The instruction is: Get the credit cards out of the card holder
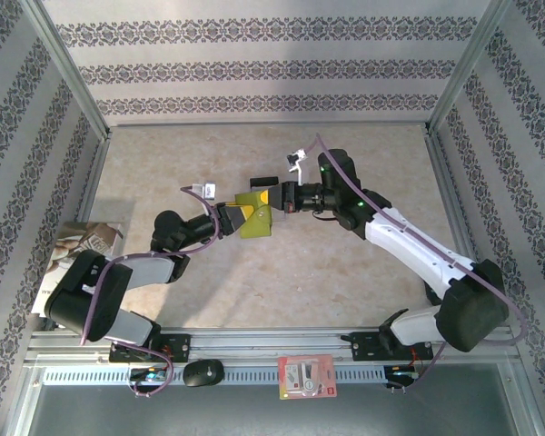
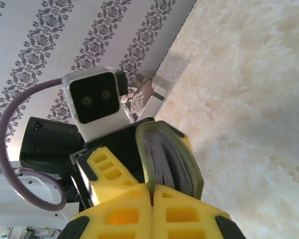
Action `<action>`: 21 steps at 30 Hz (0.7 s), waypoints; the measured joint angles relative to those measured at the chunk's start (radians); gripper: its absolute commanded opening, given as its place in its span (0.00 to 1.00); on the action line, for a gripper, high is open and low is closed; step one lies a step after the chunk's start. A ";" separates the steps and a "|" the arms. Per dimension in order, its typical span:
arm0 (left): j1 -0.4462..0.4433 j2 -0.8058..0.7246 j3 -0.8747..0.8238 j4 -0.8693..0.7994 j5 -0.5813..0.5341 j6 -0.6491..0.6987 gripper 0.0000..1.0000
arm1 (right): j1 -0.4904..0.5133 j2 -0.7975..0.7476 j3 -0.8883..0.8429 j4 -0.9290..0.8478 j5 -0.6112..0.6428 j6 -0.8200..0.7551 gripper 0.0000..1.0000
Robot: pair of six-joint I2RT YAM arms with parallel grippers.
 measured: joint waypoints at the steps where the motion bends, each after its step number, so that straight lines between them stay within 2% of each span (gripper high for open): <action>1: 0.000 -0.001 0.000 0.001 0.000 -0.004 0.16 | -0.001 0.005 0.000 0.000 0.003 0.000 0.00; 2: -0.001 -0.003 0.000 0.004 0.002 -0.008 0.09 | -0.002 0.010 0.000 -0.001 0.013 0.000 0.00; 3: -0.002 -0.008 -0.001 0.000 -0.001 -0.014 0.02 | -0.002 0.013 0.001 -0.002 0.019 -0.001 0.04; 6: -0.005 -0.020 -0.002 -0.022 -0.016 -0.022 0.00 | -0.001 0.014 0.012 -0.027 0.059 -0.009 0.37; 7: -0.007 -0.030 -0.003 -0.035 -0.024 -0.022 0.00 | 0.000 0.014 0.016 -0.038 0.080 -0.014 0.41; 10: -0.016 -0.093 -0.003 -0.137 -0.071 -0.005 0.00 | 0.005 0.008 0.019 -0.089 0.172 -0.050 0.46; 15: -0.068 -0.231 0.038 -0.466 -0.205 0.076 0.00 | 0.035 -0.021 0.019 -0.196 0.364 -0.137 0.50; 17: -0.079 -0.269 0.069 -0.598 -0.268 0.097 0.00 | 0.069 -0.033 0.019 -0.229 0.442 -0.175 0.56; 21: -0.089 -0.301 0.135 -0.832 -0.376 0.127 0.00 | 0.145 -0.040 0.018 -0.256 0.534 -0.241 0.58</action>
